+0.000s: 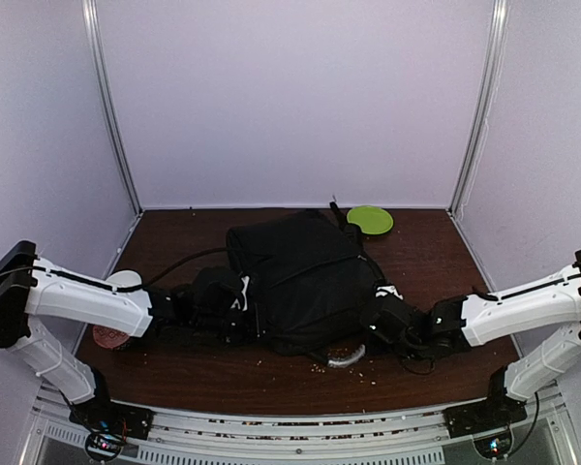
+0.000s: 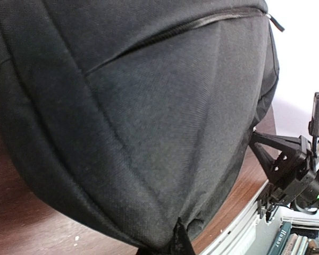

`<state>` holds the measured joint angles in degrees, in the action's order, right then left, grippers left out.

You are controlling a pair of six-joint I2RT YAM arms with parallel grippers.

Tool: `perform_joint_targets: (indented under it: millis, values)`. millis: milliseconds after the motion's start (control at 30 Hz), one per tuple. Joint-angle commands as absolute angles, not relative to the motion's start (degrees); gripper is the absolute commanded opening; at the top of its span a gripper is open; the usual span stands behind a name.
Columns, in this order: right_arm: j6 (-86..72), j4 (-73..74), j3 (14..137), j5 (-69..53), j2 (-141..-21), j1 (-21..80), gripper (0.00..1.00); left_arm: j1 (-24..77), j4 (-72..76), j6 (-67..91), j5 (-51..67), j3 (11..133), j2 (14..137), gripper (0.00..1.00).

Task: Pack the student bag
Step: Zip the student bag at the center of the board.

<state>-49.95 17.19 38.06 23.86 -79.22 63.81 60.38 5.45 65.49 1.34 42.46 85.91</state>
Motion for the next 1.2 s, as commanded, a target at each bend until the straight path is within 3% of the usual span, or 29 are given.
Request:
perform_joint_targets:
  millis: [0,167,300,667,700,733,833,933,1033,1167]
  values:
    - [-51.66,18.23,36.39,22.74,-77.76,62.94,0.0,59.95,0.68,62.48,-3.33,39.9,81.36,0.0]
    - [-54.06,15.88,34.26,20.25,-77.07,62.99,0.0,58.78,-4.42,60.67,-7.95,37.15,76.14,0.0]
    - [-55.98,12.02,31.86,18.32,-76.52,64.33,0.0,54.47,-2.01,58.74,-3.81,34.26,73.94,0.0]
    - [-56.02,9.98,35.87,16.92,-79.79,69.88,0.0,45.93,-3.19,45.18,3.91,42.9,83.12,0.0]
    - [-55.3,10.42,36.4,16.59,-79.18,69.96,0.05,45.81,-3.55,44.45,4.25,43.31,83.48,0.0]
    - [-54.23,10.78,36.87,16.02,-78.29,70.02,0.18,45.83,-3.86,43.66,4.3,43.44,83.38,0.0]
    - [-51.17,14.02,38.76,14.92,-73.46,70.03,0.48,45.84,-3.9,42.71,4.57,42.03,81.04,0.31]
    - [-46.97,18.0,41.47,13.86,-68.53,69.0,0.6,45.85,-6.16,42.09,4.02,40.66,77.28,0.63]
    - [-44.38,22.26,44.09,14.27,-64.79,65.97,0.65,46.15,-8.42,42.77,3.42,39.17,72.92,0.76]
    - [-42.05,19.66,43.31,13.54,-63.11,57.57,0.68,46.58,-8.87,46.27,0.43,35.54,66.5,0.82]
